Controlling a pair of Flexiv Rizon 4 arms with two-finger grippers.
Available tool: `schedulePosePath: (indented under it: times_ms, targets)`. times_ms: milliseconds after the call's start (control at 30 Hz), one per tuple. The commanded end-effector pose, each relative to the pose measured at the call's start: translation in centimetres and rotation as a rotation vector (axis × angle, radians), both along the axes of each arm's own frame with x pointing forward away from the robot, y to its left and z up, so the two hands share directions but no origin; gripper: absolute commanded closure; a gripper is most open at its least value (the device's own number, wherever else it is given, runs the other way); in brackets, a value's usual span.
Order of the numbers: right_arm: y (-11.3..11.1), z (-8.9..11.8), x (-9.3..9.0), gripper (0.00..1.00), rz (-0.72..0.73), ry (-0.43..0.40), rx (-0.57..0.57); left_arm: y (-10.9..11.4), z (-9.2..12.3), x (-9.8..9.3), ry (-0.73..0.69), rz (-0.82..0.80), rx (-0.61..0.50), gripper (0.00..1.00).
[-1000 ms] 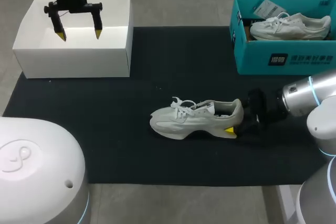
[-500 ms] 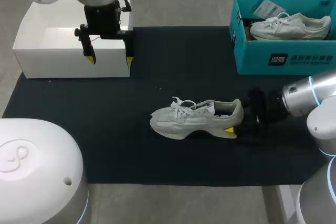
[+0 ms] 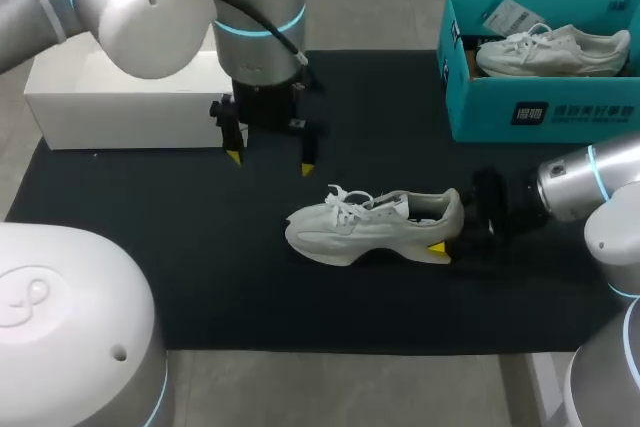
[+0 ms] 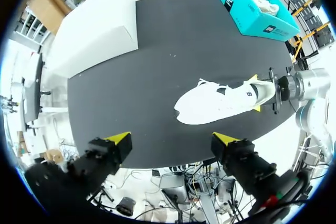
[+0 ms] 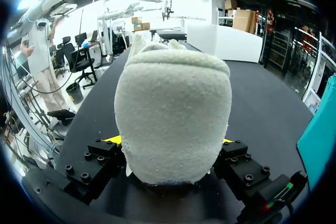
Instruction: Take the shoe out of the shoebox, open the shoe tongue, remove and reinsert the insole, then place the shoe into the shoebox
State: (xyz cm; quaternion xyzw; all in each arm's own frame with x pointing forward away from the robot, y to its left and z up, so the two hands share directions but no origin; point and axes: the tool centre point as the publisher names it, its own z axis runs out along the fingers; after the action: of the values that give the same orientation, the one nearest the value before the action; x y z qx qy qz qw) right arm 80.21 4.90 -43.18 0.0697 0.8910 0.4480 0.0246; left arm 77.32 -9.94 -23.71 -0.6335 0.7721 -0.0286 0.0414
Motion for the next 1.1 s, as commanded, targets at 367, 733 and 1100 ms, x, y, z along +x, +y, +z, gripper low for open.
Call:
schedulePosePath:
  times_ms: [367,733,1100]
  targets:
    - [0.3,-0.8,0.3,1.0,-0.003,0.0,-0.003,-9.4,-3.9,0.2,0.017,-0.03,0.003,0.0]
    - [0.3,-0.8,0.3,1.0,-0.003,0.0,-0.003,-15.2,-5.6,-0.1,-0.037,-0.053,0.033,0.0]
    - [0.3,-0.8,0.3,1.0,-0.003,0.0,-0.003,-17.3,-8.8,0.4,-0.014,-0.027,0.022,0.0]
